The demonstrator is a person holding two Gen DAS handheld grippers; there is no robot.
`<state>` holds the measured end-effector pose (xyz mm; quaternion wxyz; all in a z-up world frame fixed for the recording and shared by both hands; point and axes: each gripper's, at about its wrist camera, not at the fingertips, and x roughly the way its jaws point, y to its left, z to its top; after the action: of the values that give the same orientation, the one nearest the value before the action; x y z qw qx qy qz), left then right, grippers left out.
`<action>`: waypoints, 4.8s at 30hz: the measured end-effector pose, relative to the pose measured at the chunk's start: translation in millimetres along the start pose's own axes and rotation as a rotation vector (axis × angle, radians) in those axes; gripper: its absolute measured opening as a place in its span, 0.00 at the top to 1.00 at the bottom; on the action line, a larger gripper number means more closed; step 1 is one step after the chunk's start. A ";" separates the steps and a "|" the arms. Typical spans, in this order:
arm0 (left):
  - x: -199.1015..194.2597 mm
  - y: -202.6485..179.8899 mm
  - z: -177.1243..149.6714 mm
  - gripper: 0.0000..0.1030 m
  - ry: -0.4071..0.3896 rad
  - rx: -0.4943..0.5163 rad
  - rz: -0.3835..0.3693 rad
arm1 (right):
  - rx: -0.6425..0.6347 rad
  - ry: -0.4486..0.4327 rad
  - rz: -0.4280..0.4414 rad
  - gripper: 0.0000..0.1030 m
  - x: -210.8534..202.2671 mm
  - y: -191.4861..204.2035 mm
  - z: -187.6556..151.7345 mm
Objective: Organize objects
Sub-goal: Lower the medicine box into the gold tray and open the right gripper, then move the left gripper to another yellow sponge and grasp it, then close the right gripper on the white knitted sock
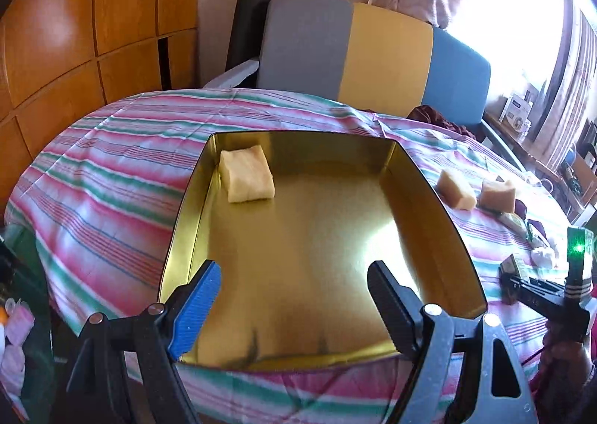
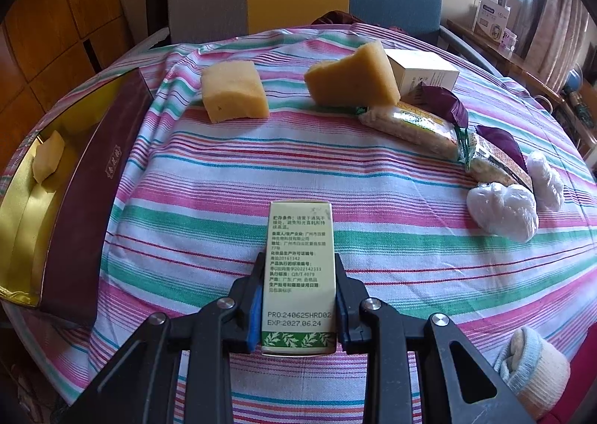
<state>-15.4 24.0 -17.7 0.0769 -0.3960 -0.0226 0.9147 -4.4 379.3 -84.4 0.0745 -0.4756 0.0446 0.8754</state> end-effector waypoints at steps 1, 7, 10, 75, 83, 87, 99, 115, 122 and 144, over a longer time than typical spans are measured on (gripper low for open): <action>-2.1 -0.7 -2.1 0.20 -0.002 0.001 0.004 | 0.001 0.001 0.000 0.71 -0.4 0.5 0.6; -9.3 3.1 -12.9 0.20 0.002 0.006 0.055 | -0.027 -0.059 0.033 0.71 -25.7 23.3 15.8; -9.7 8.1 -15.2 0.20 0.008 -0.010 0.061 | -0.086 -0.092 0.063 0.71 -40.7 50.3 28.9; -8.1 -66.4 14.5 0.40 0.048 0.130 -0.113 | -0.119 -0.081 -0.038 0.02 -67.6 51.9 27.8; -2.5 -139.4 25.2 0.40 0.066 0.289 -0.229 | -0.015 0.009 -0.060 0.02 -65.7 -24.1 17.8; 3.9 -168.8 32.0 0.41 0.093 0.334 -0.300 | -0.025 0.076 -0.073 0.02 -72.6 -59.5 12.8; 91.0 -229.7 60.8 0.41 0.290 0.254 -0.357 | -0.038 0.256 -0.069 0.02 -73.6 -135.1 -8.9; 215.6 -273.0 99.0 0.27 0.382 0.125 -0.190 | 0.157 0.184 0.146 0.10 -75.3 -163.7 -15.4; 224.8 -292.0 95.2 0.34 0.353 0.177 -0.176 | 0.202 0.186 0.185 0.13 -72.9 -170.9 -15.8; 192.1 -255.4 83.6 0.17 0.353 0.187 -0.263 | 0.225 0.172 0.177 0.13 -74.1 -174.0 -15.2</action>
<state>-174.4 308.2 -72.8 0.2344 -0.5348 0.0245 0.8115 78.0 541.9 -31.7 0.0457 -0.5318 0.1905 0.8239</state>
